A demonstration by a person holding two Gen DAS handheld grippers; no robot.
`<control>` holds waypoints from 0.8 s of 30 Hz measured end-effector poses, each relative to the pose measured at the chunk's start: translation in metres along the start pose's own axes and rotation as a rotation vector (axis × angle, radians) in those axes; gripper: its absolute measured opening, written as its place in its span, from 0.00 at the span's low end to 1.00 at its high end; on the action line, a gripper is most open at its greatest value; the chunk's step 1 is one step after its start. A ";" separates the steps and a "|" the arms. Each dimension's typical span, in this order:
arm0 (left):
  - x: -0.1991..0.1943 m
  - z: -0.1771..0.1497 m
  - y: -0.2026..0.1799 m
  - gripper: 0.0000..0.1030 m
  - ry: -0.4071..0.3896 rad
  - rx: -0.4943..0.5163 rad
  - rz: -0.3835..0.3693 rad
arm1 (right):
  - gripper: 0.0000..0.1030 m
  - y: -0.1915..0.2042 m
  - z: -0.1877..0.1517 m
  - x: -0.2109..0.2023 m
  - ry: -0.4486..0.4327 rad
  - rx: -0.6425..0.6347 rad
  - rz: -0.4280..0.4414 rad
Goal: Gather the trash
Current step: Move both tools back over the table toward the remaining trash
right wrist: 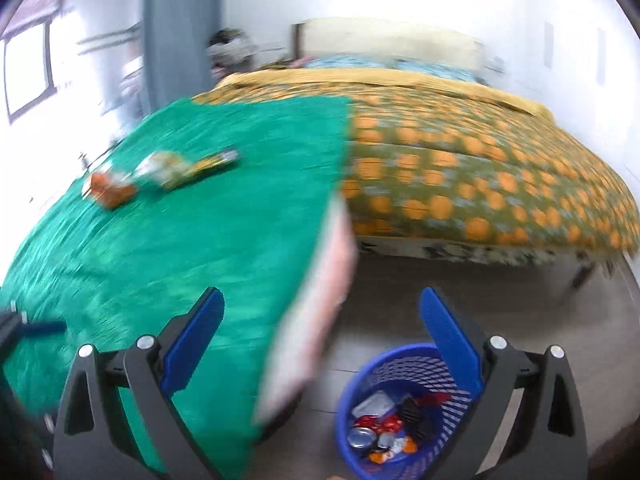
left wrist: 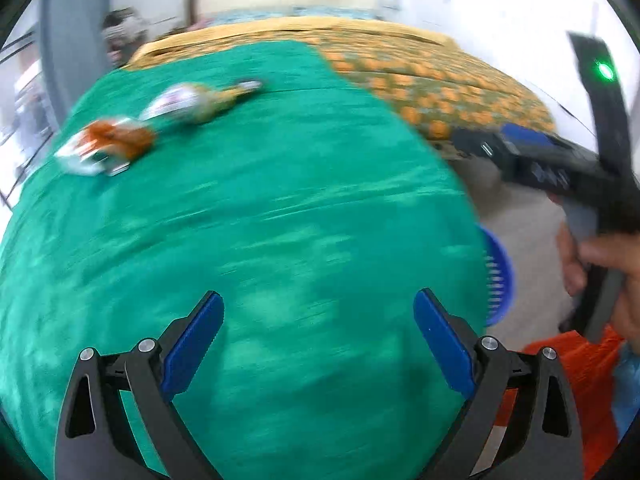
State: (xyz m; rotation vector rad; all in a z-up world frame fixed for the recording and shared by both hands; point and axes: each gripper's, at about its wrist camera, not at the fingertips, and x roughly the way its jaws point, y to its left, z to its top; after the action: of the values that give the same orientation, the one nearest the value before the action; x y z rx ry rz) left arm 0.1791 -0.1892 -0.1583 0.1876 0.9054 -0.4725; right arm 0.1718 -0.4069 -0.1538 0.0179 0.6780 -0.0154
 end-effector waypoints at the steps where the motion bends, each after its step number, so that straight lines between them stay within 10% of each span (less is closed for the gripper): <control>1: -0.002 -0.002 0.013 0.92 -0.001 -0.017 0.011 | 0.93 0.015 -0.001 0.001 0.005 -0.031 0.015; 12: -0.012 -0.017 0.128 0.93 -0.001 -0.187 0.119 | 0.93 0.147 -0.001 0.029 0.066 -0.254 0.123; 24: 0.001 0.029 0.205 0.93 -0.011 -0.298 0.220 | 0.93 0.158 -0.010 0.042 0.132 -0.276 0.162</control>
State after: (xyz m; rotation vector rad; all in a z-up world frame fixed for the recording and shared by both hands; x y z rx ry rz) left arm 0.2969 -0.0190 -0.1493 0.0117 0.9209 -0.1316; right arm 0.2011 -0.2490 -0.1864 -0.1933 0.8046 0.2372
